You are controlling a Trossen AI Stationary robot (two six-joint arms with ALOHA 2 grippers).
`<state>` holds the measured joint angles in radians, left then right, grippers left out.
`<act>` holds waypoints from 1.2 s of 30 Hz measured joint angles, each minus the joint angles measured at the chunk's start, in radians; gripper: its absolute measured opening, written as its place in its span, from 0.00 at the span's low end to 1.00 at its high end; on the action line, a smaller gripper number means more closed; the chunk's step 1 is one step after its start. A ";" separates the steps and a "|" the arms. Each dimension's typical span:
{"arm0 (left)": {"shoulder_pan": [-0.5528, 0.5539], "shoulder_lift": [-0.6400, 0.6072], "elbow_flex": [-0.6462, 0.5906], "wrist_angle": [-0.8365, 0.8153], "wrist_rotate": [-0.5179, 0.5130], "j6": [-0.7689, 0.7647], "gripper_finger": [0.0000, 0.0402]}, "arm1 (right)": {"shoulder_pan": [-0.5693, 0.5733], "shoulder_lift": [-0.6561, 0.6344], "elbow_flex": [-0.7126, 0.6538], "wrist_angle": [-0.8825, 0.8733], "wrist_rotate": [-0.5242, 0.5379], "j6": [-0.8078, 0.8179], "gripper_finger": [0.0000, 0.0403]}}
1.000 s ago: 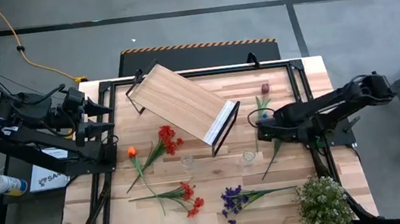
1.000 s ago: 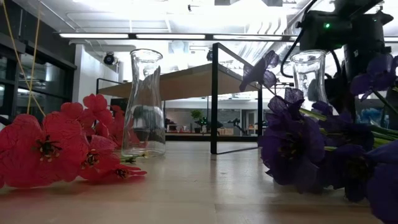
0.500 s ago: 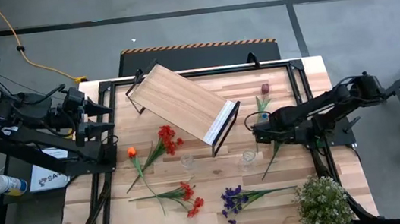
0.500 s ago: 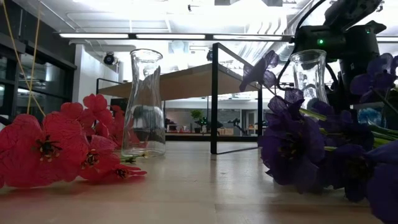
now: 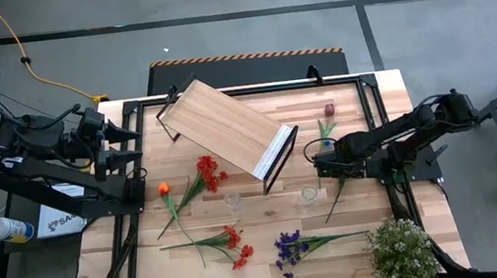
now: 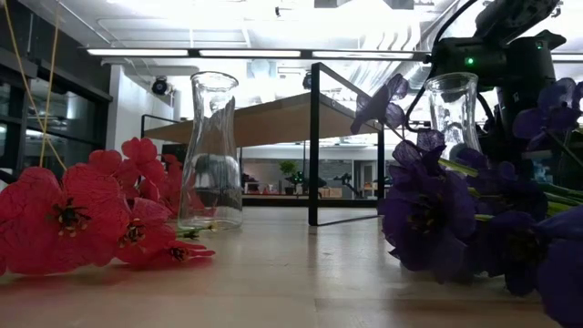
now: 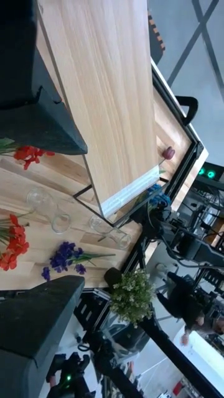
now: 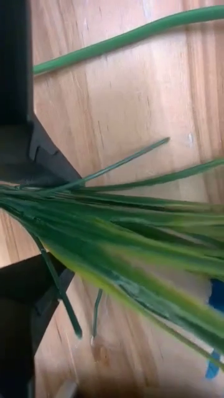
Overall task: Pick and place flowers into a vace then onto a shelf
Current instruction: Put the blue flowers into the right transparent vase
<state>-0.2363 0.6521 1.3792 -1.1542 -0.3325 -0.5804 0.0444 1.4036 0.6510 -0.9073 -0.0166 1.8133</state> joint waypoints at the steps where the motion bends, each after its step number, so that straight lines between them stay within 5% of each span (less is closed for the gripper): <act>1: 0.000 0.000 0.000 0.000 0.000 0.000 0.91 | 0.000 0.000 0.000 0.000 0.000 -0.001 0.35; 19: 0.000 0.000 0.000 0.000 -0.004 -0.001 0.91 | 0.000 -0.017 0.000 -0.010 -0.016 -0.066 0.02; 36: 0.000 0.000 0.000 0.002 -0.045 -0.012 0.91 | 0.000 -0.342 0.024 -0.103 0.026 -0.030 0.03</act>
<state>-0.2362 0.6521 1.3792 -1.1519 -0.3771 -0.5925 0.0441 1.0617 0.6745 -1.0108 0.0096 1.7832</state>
